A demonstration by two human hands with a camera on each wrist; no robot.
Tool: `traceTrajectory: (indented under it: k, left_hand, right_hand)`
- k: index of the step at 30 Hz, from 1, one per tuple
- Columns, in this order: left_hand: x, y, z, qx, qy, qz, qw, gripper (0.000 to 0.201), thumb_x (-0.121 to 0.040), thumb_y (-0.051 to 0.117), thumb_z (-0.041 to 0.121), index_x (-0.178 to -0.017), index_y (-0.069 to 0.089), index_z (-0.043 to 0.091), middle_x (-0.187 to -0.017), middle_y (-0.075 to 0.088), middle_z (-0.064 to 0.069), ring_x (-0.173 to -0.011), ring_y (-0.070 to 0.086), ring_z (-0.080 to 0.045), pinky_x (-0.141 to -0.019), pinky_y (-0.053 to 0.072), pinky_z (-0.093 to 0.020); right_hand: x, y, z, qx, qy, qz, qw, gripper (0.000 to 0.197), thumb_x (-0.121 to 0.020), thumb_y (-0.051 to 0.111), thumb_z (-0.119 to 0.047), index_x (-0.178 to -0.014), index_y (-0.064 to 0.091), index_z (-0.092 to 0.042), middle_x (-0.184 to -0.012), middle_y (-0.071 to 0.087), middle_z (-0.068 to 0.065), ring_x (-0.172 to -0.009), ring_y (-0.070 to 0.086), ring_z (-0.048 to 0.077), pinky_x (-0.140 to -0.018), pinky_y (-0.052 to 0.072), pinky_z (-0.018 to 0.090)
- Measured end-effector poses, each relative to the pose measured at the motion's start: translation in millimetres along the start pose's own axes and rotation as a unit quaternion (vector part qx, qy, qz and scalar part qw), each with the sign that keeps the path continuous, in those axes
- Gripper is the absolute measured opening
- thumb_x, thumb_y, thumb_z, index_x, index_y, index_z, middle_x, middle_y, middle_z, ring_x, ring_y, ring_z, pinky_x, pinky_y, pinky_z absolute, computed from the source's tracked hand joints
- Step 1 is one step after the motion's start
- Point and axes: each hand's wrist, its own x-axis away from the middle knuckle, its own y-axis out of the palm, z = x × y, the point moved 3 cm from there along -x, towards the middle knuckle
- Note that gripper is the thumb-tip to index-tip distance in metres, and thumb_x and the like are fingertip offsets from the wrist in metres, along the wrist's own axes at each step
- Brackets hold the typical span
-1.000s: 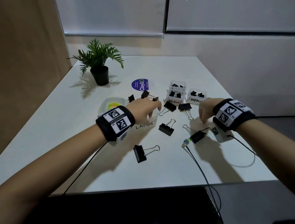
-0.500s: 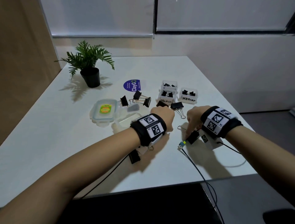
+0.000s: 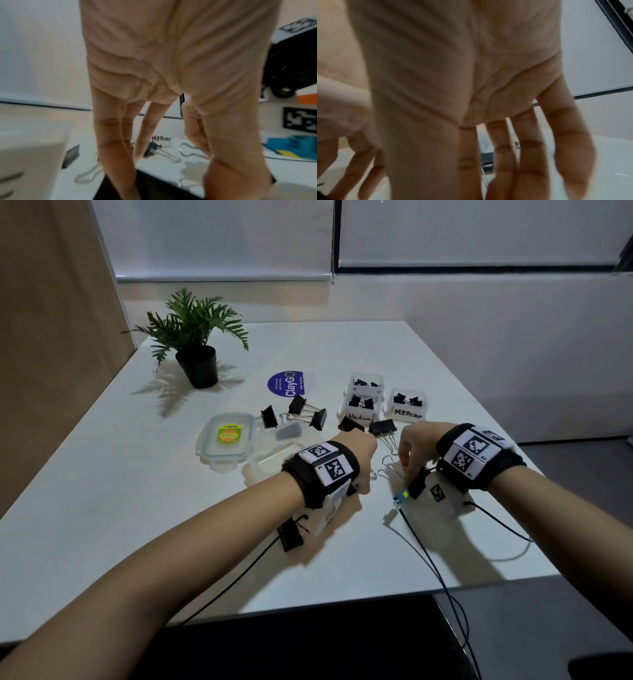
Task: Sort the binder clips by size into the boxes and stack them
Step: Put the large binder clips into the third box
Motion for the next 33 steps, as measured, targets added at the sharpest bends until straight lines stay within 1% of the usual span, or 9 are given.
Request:
traceTrajectory:
  k: [5, 9, 12, 16, 19, 22, 26, 29, 33]
  left_hand:
    - [17.3, -20.8, -8.7, 0.02, 0.023, 0.08, 0.996, 0.05, -0.062, 0.086, 0.027, -0.065, 0.037, 0.015, -0.068, 0.044, 0.001, -0.067, 0.049, -0.02, -0.048, 0.037, -0.027]
    - [41.0, -48.4, -45.6, 0.057, -0.009, 0.158, 0.986, 0.052, -0.057, 0.087, 0.032, -0.096, 0.061, 0.009, -0.085, 0.06, 0.001, -0.084, 0.06, -0.021, -0.066, 0.05, -0.033]
    - [54.3, -59.9, -83.7, 0.081, -0.047, 0.194, 0.977, 0.055, -0.052, 0.088, 0.035, -0.099, 0.067, 0.015, -0.084, 0.068, 0.005, -0.084, 0.063, -0.017, -0.071, 0.054, -0.034]
    - [68.1, -54.0, -124.1, 0.084, -0.085, 0.202, 0.972, 0.053, -0.052, 0.088, 0.034, -0.099, 0.067, 0.019, -0.076, 0.069, 0.009, -0.076, 0.062, -0.012, -0.07, 0.054, -0.033]
    - [71.2, -40.2, -141.0, 0.082, -0.102, 0.194, 0.972, 0.052, -0.053, 0.086, 0.034, -0.099, 0.066, 0.021, -0.079, 0.069, 0.01, -0.082, 0.064, -0.013, -0.063, 0.05, -0.029]
    - [69.6, -24.8, -148.8, 0.068, -0.097, 0.169, 0.978, 0.056, -0.056, 0.087, 0.041, -0.105, 0.063, 0.024, -0.091, 0.063, 0.011, -0.09, 0.059, -0.012, -0.061, 0.039, -0.027]
    - [66.5, -9.6, -158.3, 0.098, -0.088, 0.136, 0.982, 0.057, -0.067, 0.078, 0.054, -0.111, 0.061, 0.022, -0.109, 0.054, -0.002, -0.095, 0.05, -0.017, -0.081, 0.045, -0.034]
    - [68.0, -8.6, -164.0, 0.144, -0.079, 0.151, 0.975, 0.047, -0.073, 0.078, 0.044, -0.107, 0.066, 0.014, -0.106, 0.064, -0.004, -0.086, 0.056, -0.017, -0.079, 0.047, -0.029]
    - [70.6, -7.8, -162.6, 0.211, -0.022, 0.13, 0.969, 0.053, -0.062, 0.089, 0.018, -0.11, 0.067, 0.017, -0.109, 0.067, -0.002, -0.095, 0.064, -0.016, -0.086, 0.053, -0.029]
  right_hand:
    - [-4.6, -16.8, 2.7, -0.014, -0.015, 0.1, 0.995, 0.029, -0.064, 0.085, -0.041, -0.064, 0.06, -0.026, -0.074, 0.059, -0.007, -0.072, 0.053, 0.014, -0.057, 0.04, 0.023]
    - [-6.4, -30.2, 1.3, -0.087, -0.019, 0.22, 0.971, 0.029, -0.076, 0.077, -0.037, -0.067, 0.054, -0.022, -0.089, 0.062, 0.002, -0.085, 0.057, 0.025, -0.069, 0.044, 0.029]
    - [-2.4, -38.4, -9.9, -0.162, -0.049, 0.264, 0.95, 0.036, -0.087, 0.066, -0.034, -0.065, 0.042, -0.017, -0.09, 0.06, 0.01, -0.082, 0.058, 0.03, -0.067, 0.05, 0.041]
    - [-2.2, -41.0, -32.1, -0.214, -0.091, 0.276, 0.932, 0.036, -0.09, 0.063, -0.032, -0.066, 0.042, -0.014, -0.091, 0.062, 0.016, -0.075, 0.063, 0.03, -0.06, 0.057, 0.044]
    - [-8.3, -40.2, -44.9, -0.211, -0.111, 0.285, 0.929, 0.033, -0.089, 0.065, -0.027, -0.07, 0.045, -0.009, -0.086, 0.06, 0.014, -0.083, 0.064, 0.033, -0.071, 0.055, 0.05]
    - [-12.6, -39.4, -55.9, -0.188, -0.124, 0.28, 0.933, 0.039, -0.088, 0.067, -0.026, -0.063, 0.04, -0.015, -0.075, 0.053, 0.003, -0.078, 0.06, 0.026, -0.061, 0.054, 0.04]
    - [-16.4, -39.0, -64.9, -0.253, -0.137, 0.264, 0.921, 0.029, -0.084, 0.073, -0.023, -0.073, 0.048, -0.013, -0.09, 0.056, 0.01, -0.071, 0.067, 0.026, -0.042, 0.055, 0.032]
    - [-16.8, -38.1, -68.4, -0.283, -0.138, 0.246, 0.917, 0.027, -0.079, 0.077, -0.017, -0.091, 0.056, -0.006, -0.087, 0.056, 0.009, -0.063, 0.062, 0.018, -0.032, 0.043, 0.017]
    - [-11.9, -42.8, -72.8, -0.252, -0.142, 0.251, 0.924, 0.017, -0.078, 0.077, -0.018, -0.087, 0.066, -0.008, -0.076, 0.058, 0.001, -0.063, 0.055, 0.013, -0.03, 0.033, 0.009]
